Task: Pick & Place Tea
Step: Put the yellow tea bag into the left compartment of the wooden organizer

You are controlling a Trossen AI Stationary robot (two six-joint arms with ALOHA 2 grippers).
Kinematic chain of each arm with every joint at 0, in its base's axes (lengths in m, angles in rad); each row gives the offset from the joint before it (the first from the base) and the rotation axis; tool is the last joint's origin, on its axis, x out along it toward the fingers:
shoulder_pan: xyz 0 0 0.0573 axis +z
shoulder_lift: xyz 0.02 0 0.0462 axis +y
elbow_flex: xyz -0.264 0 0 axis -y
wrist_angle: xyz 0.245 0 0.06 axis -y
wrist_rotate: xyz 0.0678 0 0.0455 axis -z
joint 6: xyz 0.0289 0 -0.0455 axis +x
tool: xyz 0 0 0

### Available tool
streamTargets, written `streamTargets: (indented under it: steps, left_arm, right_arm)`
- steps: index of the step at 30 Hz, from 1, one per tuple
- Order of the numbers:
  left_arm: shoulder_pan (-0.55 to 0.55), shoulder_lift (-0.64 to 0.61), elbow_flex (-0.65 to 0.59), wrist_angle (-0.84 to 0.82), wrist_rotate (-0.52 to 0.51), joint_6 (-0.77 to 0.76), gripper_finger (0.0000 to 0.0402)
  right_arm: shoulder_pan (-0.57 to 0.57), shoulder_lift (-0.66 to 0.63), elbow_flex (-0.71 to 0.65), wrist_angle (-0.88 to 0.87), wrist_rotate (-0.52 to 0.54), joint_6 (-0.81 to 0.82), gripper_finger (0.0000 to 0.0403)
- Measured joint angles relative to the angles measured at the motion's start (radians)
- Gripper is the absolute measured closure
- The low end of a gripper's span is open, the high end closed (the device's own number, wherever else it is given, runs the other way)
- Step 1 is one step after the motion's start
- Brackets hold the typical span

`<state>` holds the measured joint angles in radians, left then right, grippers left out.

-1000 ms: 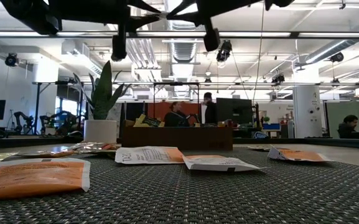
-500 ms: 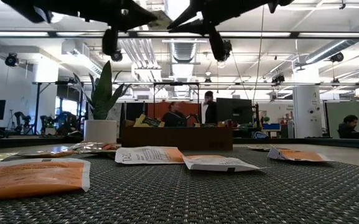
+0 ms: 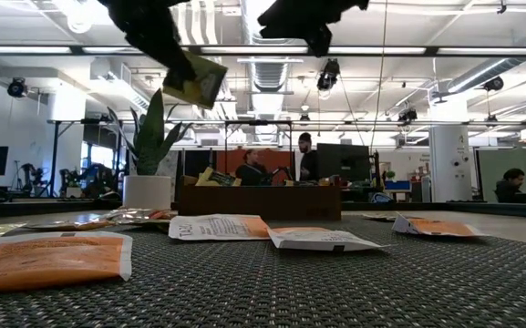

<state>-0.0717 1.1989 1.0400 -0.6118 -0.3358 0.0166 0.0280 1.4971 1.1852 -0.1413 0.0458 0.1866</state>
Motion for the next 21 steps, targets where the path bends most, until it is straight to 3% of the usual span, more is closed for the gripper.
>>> streamTargets:
  steps: [6, 12, 21]
  left_arm:
    - [-0.001, 0.155, 0.173, -0.129, -0.001, 0.111, 0.0400]
    - [-0.002, 0.208, 0.284, -0.146, -0.003, 0.167, 0.0401]
    - [-0.002, 0.188, 0.309, -0.129, -0.003, 0.168, 0.0394]
  right_arm:
    - [0.000, 0.102, 0.164, -0.185, 0.137, -0.102, 0.0282]
    - [0.009, 0.166, 0.272, -0.220, 0.140, -0.127, 0.0272]
    - [0.009, 0.181, 0.282, -0.222, 0.139, -0.165, 0.0279]
